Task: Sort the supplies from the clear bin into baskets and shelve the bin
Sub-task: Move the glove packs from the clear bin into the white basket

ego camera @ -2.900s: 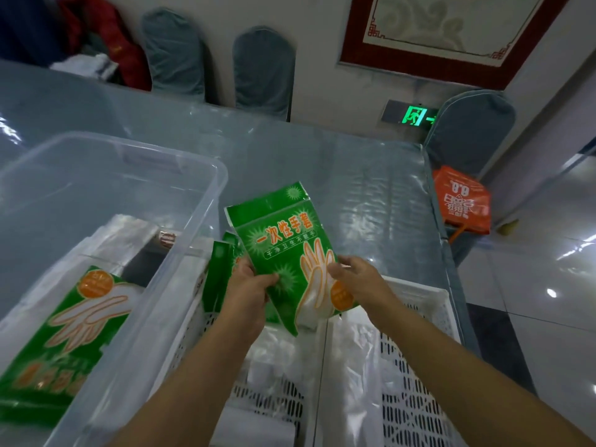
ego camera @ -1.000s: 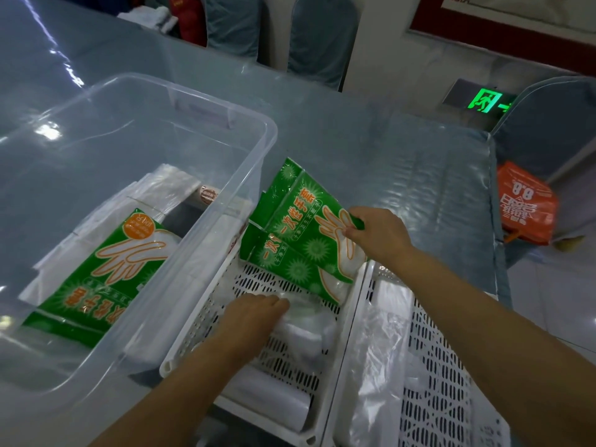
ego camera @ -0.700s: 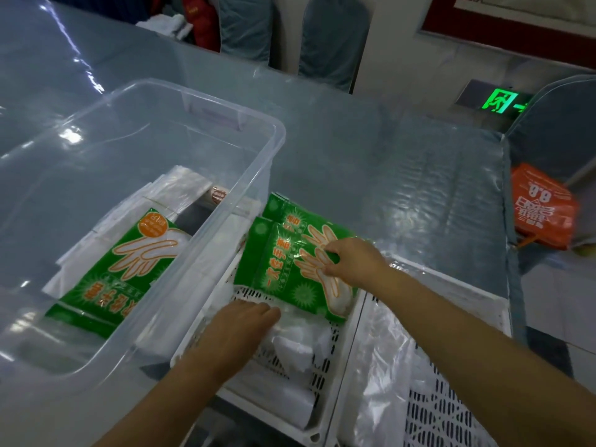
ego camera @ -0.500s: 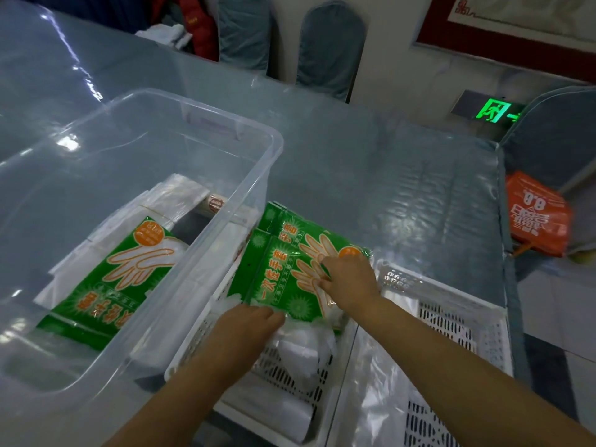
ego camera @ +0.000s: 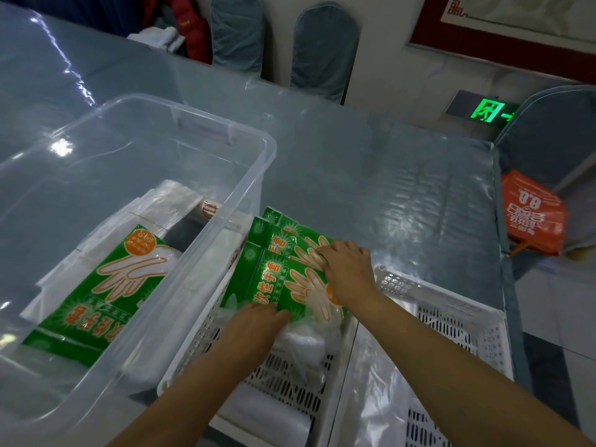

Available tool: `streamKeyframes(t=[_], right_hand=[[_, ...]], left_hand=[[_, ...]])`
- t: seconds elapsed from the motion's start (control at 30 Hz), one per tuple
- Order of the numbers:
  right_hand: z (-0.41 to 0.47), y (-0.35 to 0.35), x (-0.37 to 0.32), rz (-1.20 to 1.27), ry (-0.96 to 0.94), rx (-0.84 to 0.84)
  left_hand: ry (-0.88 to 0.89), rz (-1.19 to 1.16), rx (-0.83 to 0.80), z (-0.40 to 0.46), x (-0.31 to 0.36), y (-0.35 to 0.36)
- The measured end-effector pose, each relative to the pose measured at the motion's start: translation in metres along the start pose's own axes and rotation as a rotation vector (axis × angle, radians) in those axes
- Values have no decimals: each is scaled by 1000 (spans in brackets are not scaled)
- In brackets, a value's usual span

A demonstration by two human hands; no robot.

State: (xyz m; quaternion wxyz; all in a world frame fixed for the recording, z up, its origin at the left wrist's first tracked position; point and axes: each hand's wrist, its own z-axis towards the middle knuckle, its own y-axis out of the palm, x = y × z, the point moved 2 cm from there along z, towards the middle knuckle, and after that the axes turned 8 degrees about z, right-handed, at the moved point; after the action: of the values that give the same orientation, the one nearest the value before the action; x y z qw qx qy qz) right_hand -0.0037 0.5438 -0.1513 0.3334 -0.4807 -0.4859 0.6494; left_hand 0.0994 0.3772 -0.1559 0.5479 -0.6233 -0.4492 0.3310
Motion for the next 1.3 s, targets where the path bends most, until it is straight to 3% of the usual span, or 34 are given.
streamKeyframes(t=[0.23, 0.37, 0.53, 0.67, 0.8, 0.87, 0.93, 1.07, 1.2, 1.3], right_hand=[[4, 0, 1, 71, 8, -70], [-3, -14, 6, 174, 41, 158], [-23, -10, 15, 156, 40, 13], [-27, -25, 26, 449, 141, 240], [-34, -43, 43, 531, 231, 392], [-38, -45, 48, 530, 259, 399], [-43, -43, 49, 521, 269, 391], [-45, -36, 40, 507, 194, 400], [-42, -29, 17, 531, 112, 422], [-38, -25, -1, 458, 22, 303]], left_hand=[[-19, 37, 8, 3, -1, 9], [-13, 34, 12, 11, -3, 6], [-6, -41, -7, 6, -4, -8], [-47, -224, 206, 0, -4, -49], [-49, -81, 475, 26, -4, -85], [-56, -26, 513, 44, -5, -85], [-59, -6, 456, 64, -9, -72], [-13, 18, 141, 88, -22, -37], [6, -11, 103, 90, -31, -32], [3, 33, 116, 86, -35, -36]])
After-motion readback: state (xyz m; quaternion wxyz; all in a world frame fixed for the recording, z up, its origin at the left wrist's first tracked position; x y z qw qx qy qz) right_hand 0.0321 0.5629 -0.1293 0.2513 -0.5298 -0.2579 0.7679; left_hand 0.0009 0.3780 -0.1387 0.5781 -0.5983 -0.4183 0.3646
